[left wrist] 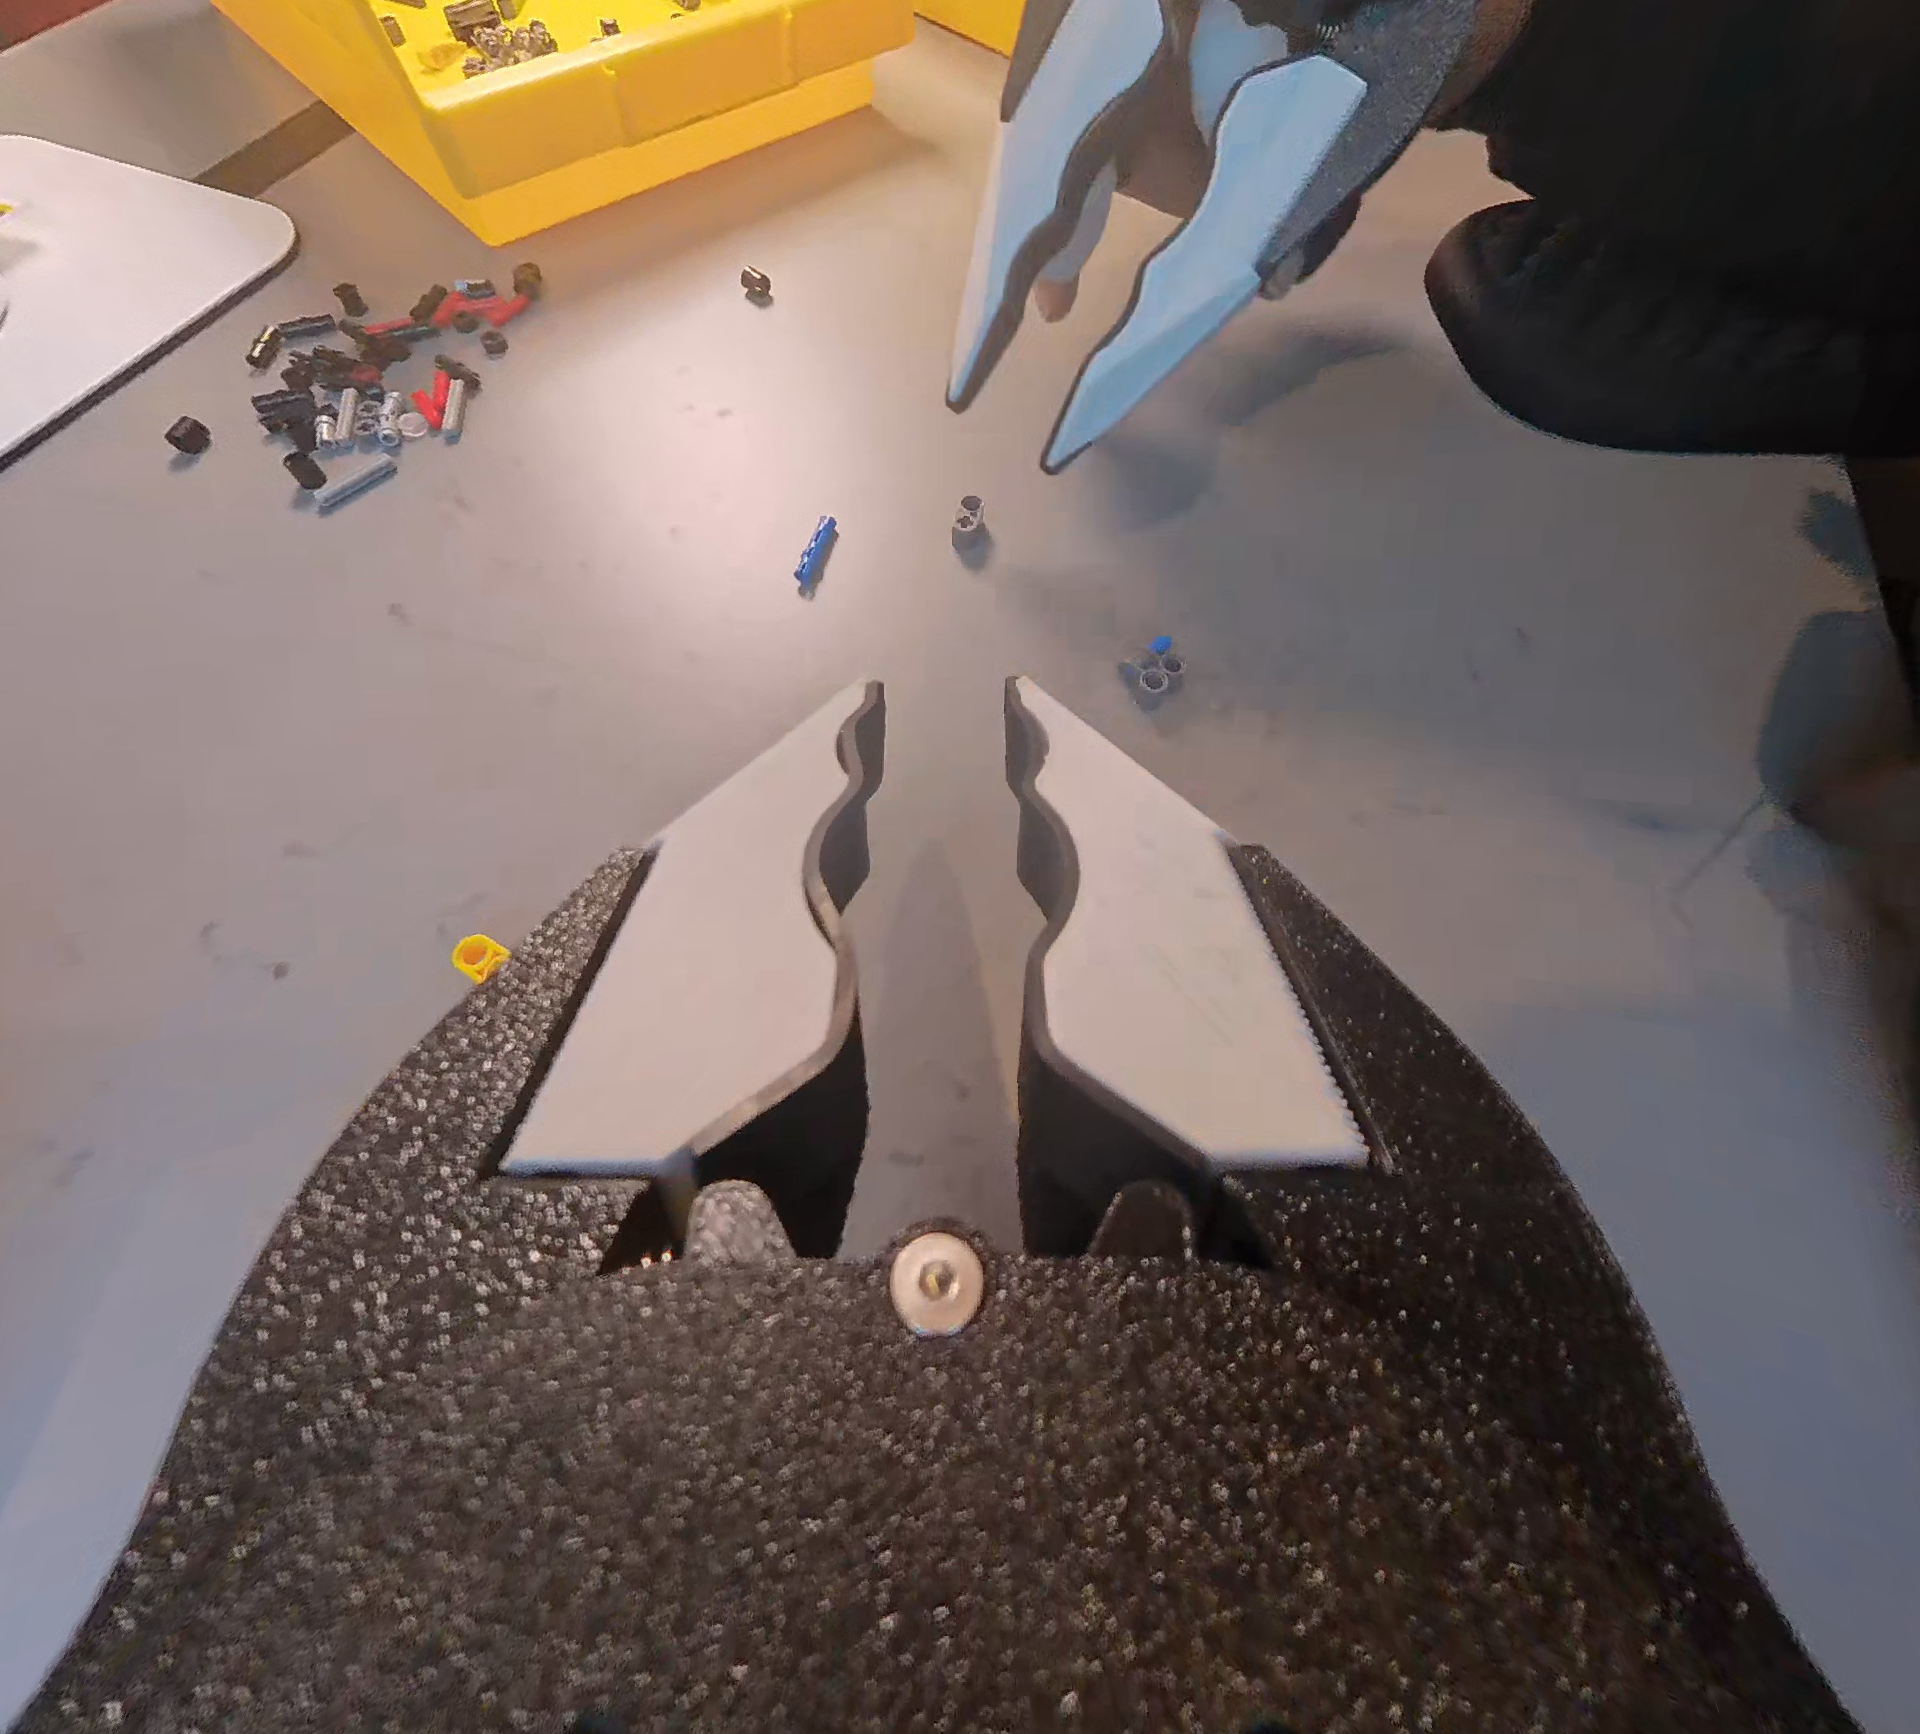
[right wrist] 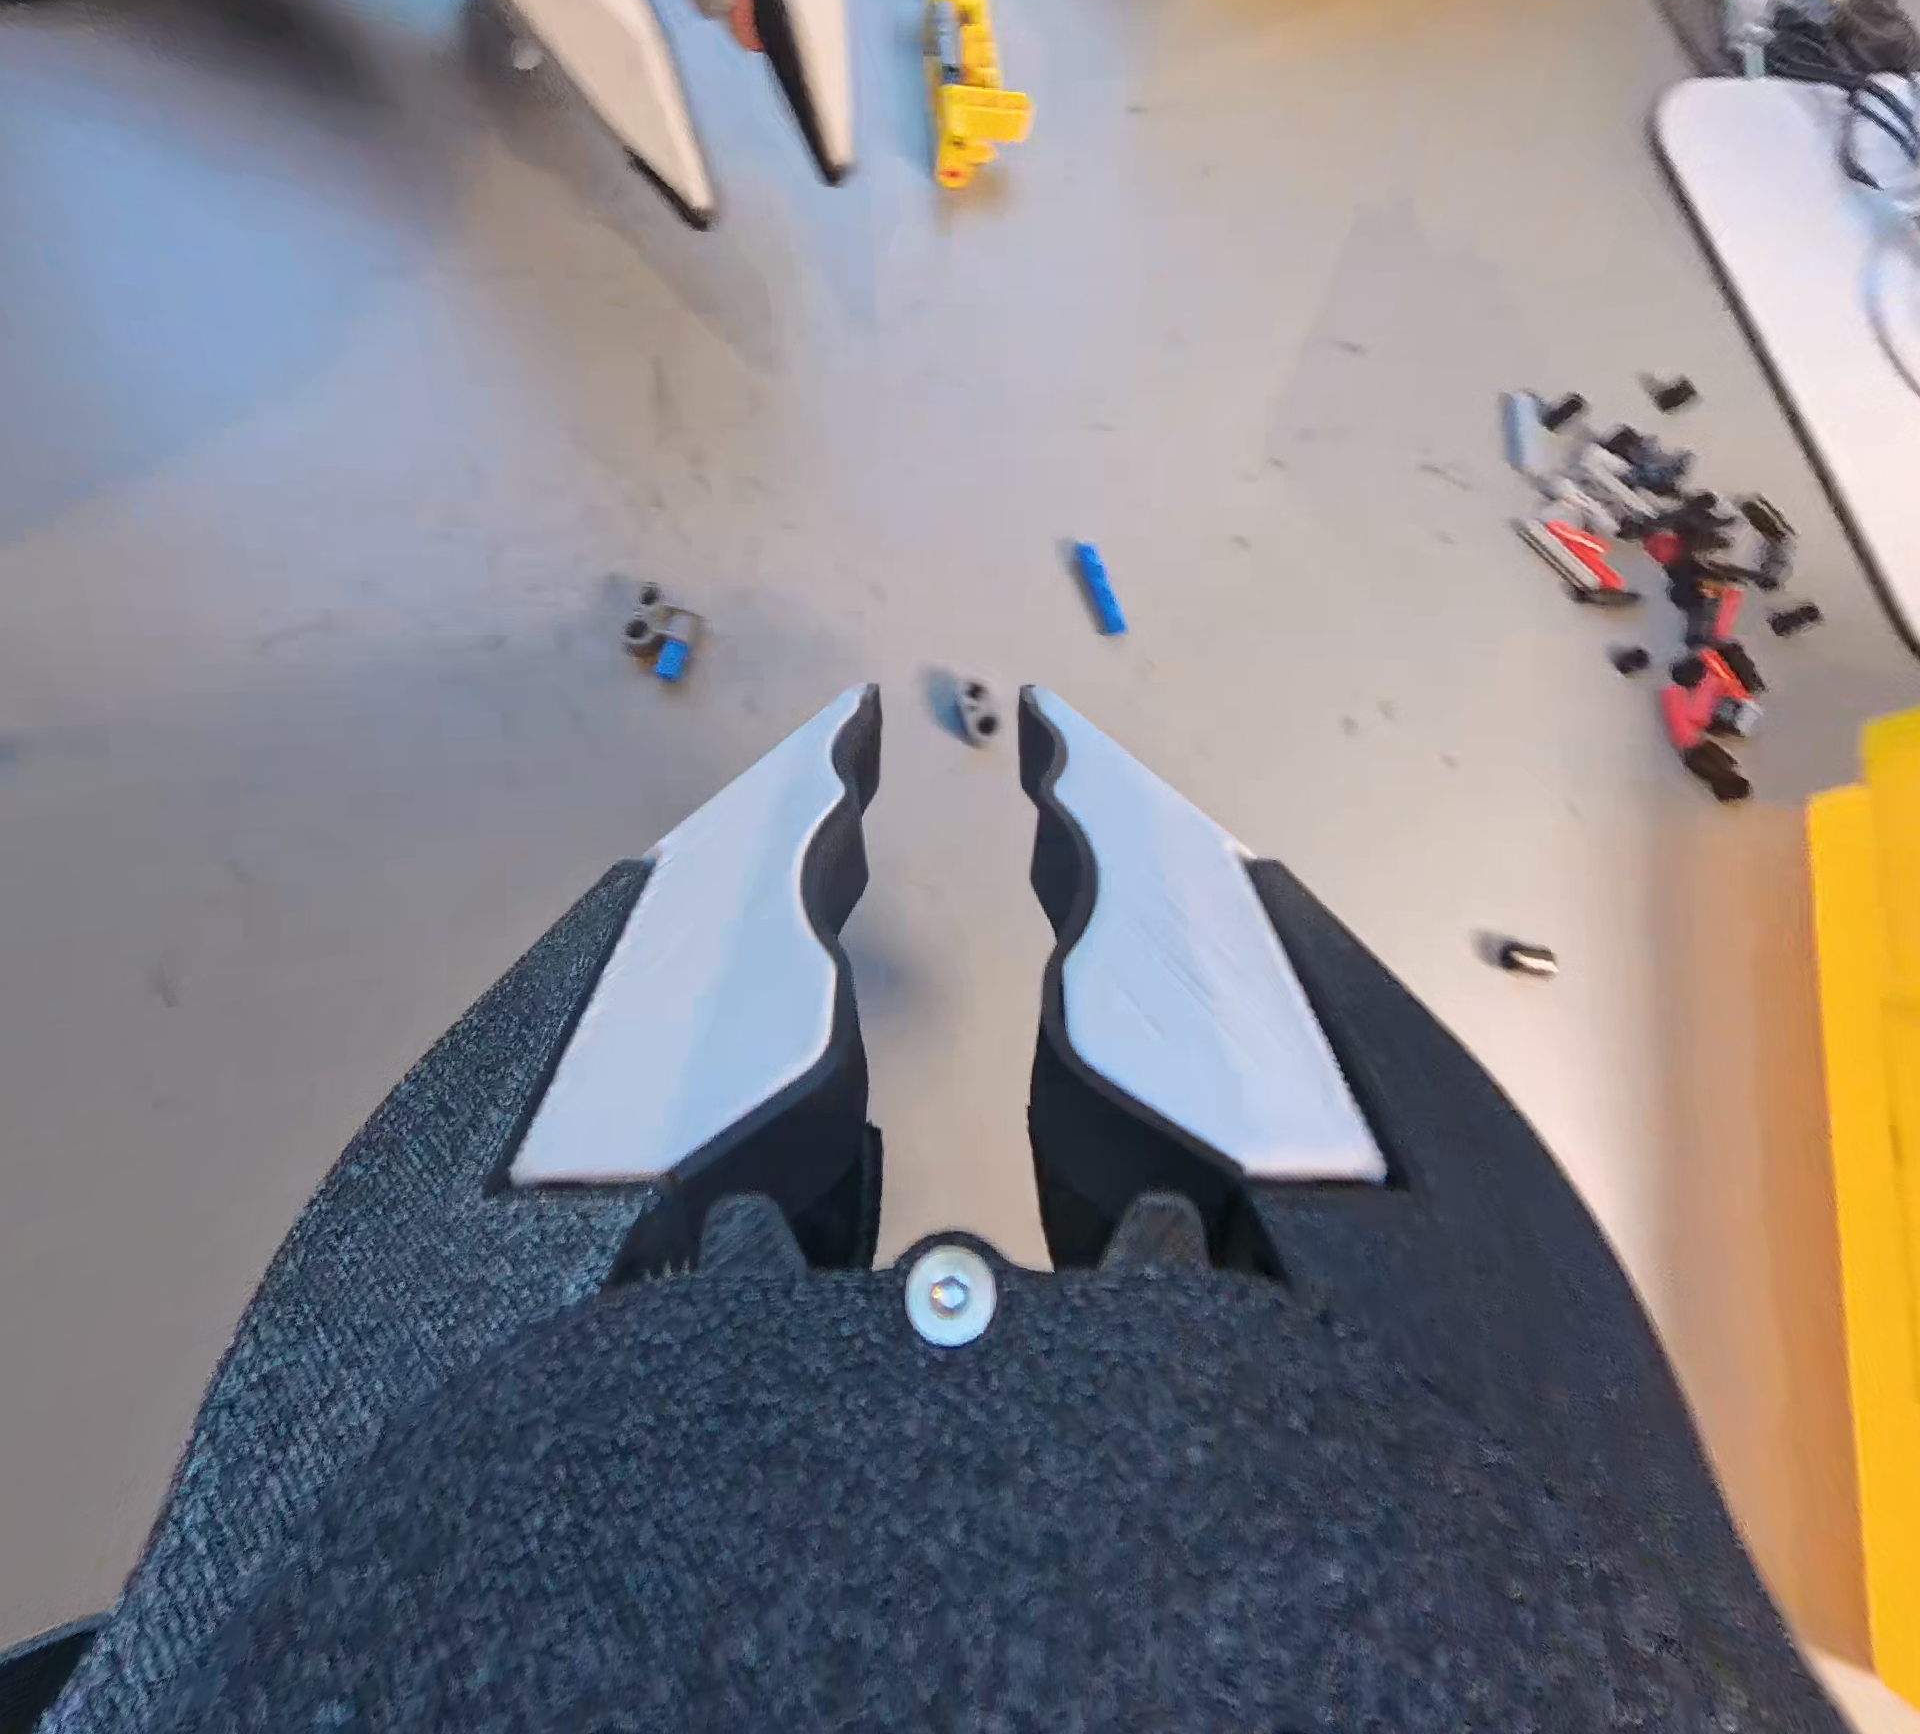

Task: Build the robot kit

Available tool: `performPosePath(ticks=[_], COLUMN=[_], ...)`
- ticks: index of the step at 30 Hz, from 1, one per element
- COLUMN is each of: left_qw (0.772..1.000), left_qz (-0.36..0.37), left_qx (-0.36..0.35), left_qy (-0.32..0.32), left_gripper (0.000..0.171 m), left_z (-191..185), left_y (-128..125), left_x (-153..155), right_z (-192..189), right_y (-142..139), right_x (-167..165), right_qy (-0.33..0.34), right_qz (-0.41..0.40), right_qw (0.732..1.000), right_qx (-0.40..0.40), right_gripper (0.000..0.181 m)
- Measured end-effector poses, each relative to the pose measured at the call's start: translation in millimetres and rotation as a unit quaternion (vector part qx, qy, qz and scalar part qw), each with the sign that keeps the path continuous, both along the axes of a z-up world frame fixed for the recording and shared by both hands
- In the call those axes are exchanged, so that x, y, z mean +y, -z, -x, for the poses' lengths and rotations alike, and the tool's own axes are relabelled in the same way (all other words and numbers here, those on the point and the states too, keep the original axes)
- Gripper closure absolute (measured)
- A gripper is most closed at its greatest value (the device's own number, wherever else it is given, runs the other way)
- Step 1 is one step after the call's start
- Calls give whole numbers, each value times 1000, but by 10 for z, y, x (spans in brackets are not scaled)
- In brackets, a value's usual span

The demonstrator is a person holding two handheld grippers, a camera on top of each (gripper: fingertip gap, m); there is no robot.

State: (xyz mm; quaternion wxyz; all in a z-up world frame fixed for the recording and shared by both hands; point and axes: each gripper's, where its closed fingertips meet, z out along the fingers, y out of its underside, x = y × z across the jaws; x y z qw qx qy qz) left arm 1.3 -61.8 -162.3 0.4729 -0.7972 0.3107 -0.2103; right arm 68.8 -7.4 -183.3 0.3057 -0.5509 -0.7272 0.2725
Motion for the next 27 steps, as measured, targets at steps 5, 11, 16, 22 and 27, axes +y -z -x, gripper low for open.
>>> performPosePath(ticks=[5,11,16,22,27], left_qw=[1000,1000,1000,999,999], left_qz=[7,8,6,6,9], left_qx=[11,27,27,34,34], left_qy=[5,12,11,10,9], left_gripper=[150,150,150,151,150], left_z=[-22,-41,-38,-35,-29], left_y=[75,127,130,159,183], left_x=[-2,-13,-8,-5,3], right_z=[25,80,46,-15,-43], right_y=[187,274,284,286,287], right_x=[103,37,-29,-124,-264], right_qy=[15,-1,-12,-28,-54], right_qz=[2,-6,-3,6,20], right_qw=[1000,999,999,998,996], right_qx=[-21,-42,-47,-57,-61], right_gripper=[155,161,174,174,174])
